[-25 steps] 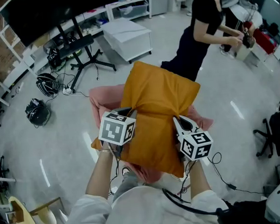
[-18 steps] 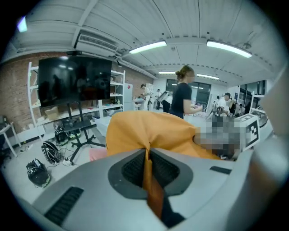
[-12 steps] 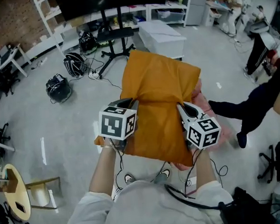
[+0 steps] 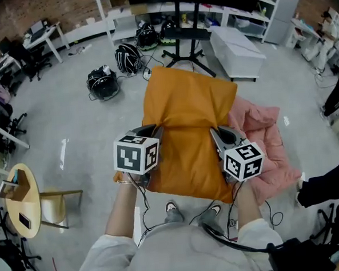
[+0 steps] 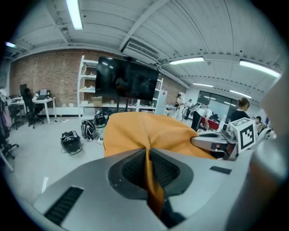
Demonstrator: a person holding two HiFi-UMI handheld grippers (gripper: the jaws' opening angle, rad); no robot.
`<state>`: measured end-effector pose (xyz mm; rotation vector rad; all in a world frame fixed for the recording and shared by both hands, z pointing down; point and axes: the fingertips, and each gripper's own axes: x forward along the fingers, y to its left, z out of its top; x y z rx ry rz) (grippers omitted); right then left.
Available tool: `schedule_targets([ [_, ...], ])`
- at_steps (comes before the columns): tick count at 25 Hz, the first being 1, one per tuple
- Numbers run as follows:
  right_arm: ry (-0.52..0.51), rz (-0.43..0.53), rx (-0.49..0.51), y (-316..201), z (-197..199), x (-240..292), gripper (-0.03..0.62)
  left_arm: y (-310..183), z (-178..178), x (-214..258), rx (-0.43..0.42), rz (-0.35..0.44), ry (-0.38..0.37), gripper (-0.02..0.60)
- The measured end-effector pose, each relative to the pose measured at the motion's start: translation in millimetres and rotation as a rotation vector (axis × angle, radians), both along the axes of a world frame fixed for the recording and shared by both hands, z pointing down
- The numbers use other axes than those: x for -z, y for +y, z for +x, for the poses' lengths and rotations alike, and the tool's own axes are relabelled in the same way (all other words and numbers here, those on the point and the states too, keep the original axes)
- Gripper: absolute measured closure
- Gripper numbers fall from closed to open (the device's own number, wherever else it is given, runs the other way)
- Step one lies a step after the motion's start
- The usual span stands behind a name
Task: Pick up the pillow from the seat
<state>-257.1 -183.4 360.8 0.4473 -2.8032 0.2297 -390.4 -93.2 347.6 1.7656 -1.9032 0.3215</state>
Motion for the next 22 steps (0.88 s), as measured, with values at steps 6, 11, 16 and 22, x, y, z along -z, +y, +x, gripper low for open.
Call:
schedule_targets([
  [6, 0.107, -0.021, 0.152, 54, -51, -41, 0.559, 73, -32, -45, 0.113, -0.078, 0.026, 0.557],
  [11, 0.145, -0.062, 0.239, 76, -60, -70, 0.558, 104, -32, -72, 0.199, -0.121, 0.068, 0.557],
  [16, 0.185, -0.114, 0.265, 89, -51, -101, 0.557, 120, -21, -102, 0.232, -0.177, 0.119, 0.557],
  [22, 0.196, -0.113, 0.272, 94, -43, -107, 0.557, 125, -12, -108, 0.238, -0.181, 0.134, 0.557],
])
